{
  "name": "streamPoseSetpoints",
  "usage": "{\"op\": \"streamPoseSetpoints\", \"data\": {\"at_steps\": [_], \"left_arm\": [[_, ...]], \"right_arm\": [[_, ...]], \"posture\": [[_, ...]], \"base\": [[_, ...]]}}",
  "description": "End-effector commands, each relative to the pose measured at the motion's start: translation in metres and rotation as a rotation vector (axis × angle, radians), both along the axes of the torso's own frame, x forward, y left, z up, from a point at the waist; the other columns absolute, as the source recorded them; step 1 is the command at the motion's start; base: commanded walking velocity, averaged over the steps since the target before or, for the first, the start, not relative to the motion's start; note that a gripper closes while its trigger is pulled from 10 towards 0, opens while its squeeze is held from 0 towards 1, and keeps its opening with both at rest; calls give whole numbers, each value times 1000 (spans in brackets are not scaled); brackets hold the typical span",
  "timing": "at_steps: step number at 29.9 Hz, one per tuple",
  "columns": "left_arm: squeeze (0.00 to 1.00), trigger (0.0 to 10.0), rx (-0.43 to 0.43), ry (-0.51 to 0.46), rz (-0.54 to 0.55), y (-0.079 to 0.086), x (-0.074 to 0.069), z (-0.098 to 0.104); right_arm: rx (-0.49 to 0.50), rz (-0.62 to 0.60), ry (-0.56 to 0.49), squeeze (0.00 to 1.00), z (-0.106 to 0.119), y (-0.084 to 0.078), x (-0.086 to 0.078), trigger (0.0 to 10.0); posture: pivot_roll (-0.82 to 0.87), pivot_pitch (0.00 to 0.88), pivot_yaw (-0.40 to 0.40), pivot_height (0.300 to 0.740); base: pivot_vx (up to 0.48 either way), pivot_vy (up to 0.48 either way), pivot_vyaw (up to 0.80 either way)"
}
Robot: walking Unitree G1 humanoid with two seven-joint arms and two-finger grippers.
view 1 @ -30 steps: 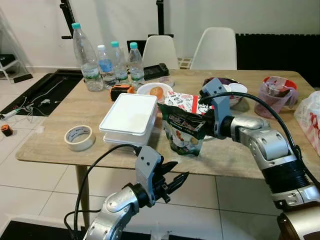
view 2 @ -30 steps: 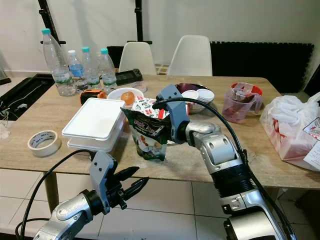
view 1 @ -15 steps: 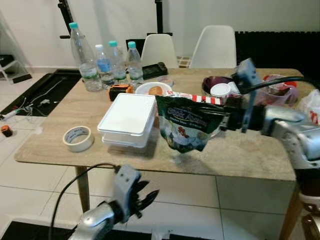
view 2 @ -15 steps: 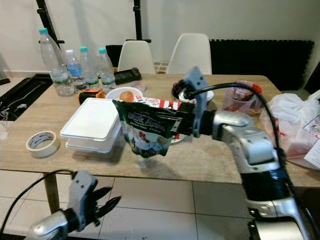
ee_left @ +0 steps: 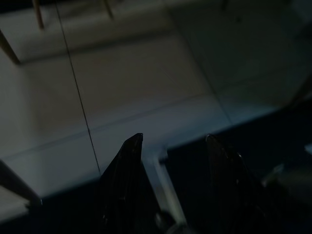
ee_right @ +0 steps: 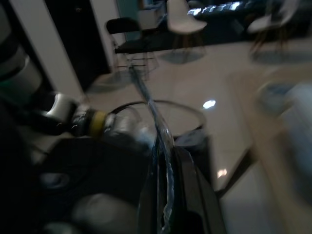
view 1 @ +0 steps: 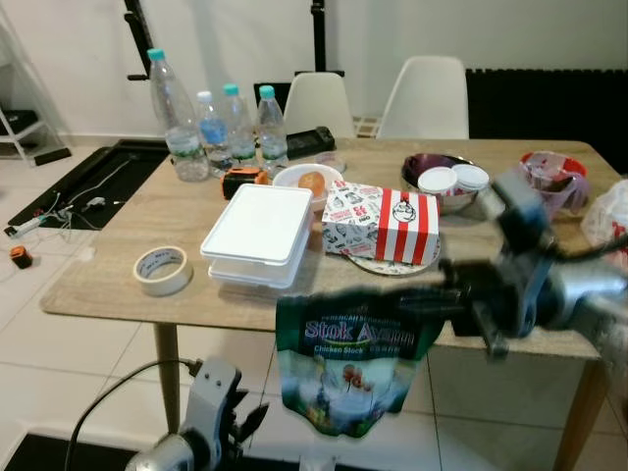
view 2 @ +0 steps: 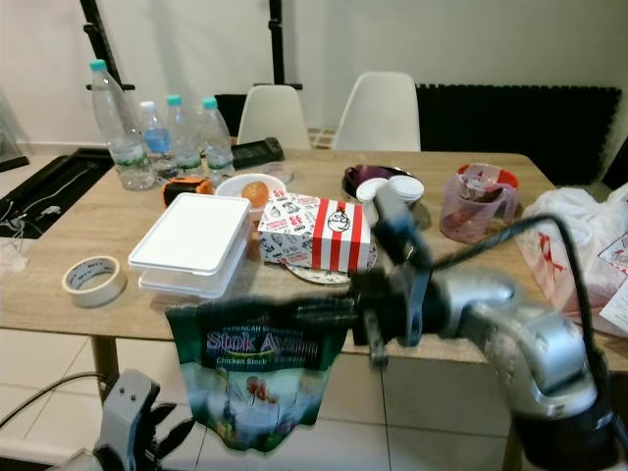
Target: Restocking fridge
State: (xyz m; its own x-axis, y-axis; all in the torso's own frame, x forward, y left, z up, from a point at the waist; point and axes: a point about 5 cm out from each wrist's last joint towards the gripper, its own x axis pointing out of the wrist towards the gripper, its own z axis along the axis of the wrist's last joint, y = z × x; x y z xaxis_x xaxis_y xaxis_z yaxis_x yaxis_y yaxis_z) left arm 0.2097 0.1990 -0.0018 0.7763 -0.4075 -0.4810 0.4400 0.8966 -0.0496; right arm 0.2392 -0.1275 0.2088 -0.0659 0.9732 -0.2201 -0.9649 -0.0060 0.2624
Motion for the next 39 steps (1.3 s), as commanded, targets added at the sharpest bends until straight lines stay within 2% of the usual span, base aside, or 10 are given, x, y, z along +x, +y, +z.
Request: {"op": "streamPoseSetpoints", "data": {"at_steps": [1, 6, 13, 17, 23, 24, 25, 26, 27, 39], "left_arm": [[0, 10000, 3, 11, -4, -5, -3, -5], [0, 10000, -13, -25, 35, -12, 4, -6], [0, 10000, -28, -57, 20, -19, 11, -1], [0, 10000, -37, -71, 19, -24, 15, -1], [0, 10000, -17, -42, 27, -29, 16, -9], [0, 10000, 0, -2, 42, -30, 15, -16], [0, 10000, 0, -2, 42, -30, 15, -16], [0, 10000, 33, 36, 63, -29, 14, -24], [0, 10000, 67, 80, 93, -27, 12, -32], [0, 10000, 131, 292, 289, -16, -1, -60]], "right_arm": [[-30, 3, -17, 0, -2, 2, -1, 0], [-214, -105, -2, 0, -52, -2, 1, 0], [-136, -179, -34, 0, -39, 0, 9, 0], [-222, -215, -54, 0, -52, -4, 11, 0], [-442, -386, -90, 0, -114, -15, 18, 0], [-502, -448, -57, 0, -138, -20, 16, 1647], [-502, -448, -57, 0, -138, -20, 16, 1647], [-556, -502, -24, 0, -162, -26, 12, 8353], [-608, -590, 27, 0, -187, -33, 5, 10000], [-761, -1249, 395, 0, -276, -79, -59, 10000]], "posture": [[-55, 33, 46, 740], [-59, 29, 46, 740], [-60, 26, 51, 740], [-60, 26, 51, 740], [-62, 23, 44, 740], [-57, 27, 37, 740], [-57, 27, 37, 740], [-57, 27, 37, 740], [-57, 27, 37, 740], [-64, 33, 63, 740]], "base": [[0, 0, 0], [0, 0, 0], [0, 0, 0], [0, 0, 0], [0, 0, 0], [0, 0, 0], [0, 0, 0], [0, 0, 0], [0, 0, 0], [0, 0, 0]]}}
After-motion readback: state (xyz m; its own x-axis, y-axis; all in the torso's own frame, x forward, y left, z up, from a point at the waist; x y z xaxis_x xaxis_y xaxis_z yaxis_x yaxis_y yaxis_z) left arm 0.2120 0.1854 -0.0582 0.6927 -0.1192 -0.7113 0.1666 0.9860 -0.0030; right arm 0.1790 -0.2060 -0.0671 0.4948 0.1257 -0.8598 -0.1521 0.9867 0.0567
